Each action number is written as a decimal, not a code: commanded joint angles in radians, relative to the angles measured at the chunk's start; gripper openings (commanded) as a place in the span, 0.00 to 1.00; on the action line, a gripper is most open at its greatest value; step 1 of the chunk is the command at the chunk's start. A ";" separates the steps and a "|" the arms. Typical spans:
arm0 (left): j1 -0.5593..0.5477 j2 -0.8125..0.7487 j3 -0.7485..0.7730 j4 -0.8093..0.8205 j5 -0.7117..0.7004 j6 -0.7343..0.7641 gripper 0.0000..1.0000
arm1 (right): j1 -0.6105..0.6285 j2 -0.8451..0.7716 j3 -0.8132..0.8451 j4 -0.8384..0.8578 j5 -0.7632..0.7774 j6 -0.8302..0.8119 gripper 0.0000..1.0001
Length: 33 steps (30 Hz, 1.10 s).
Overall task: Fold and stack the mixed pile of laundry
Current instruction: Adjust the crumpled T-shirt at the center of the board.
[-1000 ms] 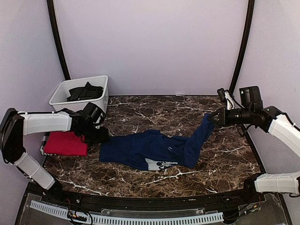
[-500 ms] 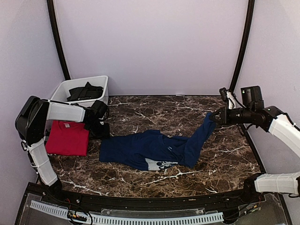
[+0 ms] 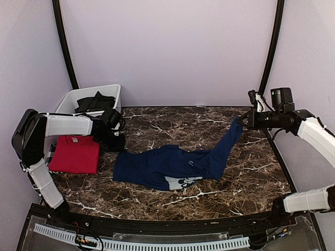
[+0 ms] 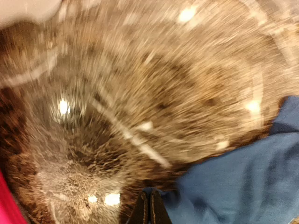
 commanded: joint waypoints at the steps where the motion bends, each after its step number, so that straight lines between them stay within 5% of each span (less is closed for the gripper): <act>1: -0.003 -0.191 0.175 -0.061 -0.014 0.056 0.00 | -0.079 0.064 0.199 0.063 -0.057 -0.030 0.00; 7: -0.004 -0.293 0.331 -0.109 0.051 0.139 0.00 | -0.121 0.111 0.380 -0.040 -0.052 -0.084 0.00; 14: -0.038 -0.533 0.056 -0.033 0.364 0.221 0.00 | -0.132 -0.086 -0.021 -0.046 -0.020 0.012 0.00; 18: -0.141 -0.575 -0.123 -0.104 0.259 0.211 0.00 | -0.134 -0.143 -0.218 0.006 -0.028 0.078 0.00; 27: -0.116 -0.466 -0.092 -0.235 -0.094 0.079 0.00 | -0.135 -0.084 -0.125 0.101 -0.147 0.106 0.00; 33: 0.055 -0.312 0.049 -0.080 0.136 0.067 0.00 | -0.133 -0.066 0.064 0.170 -0.293 0.099 0.00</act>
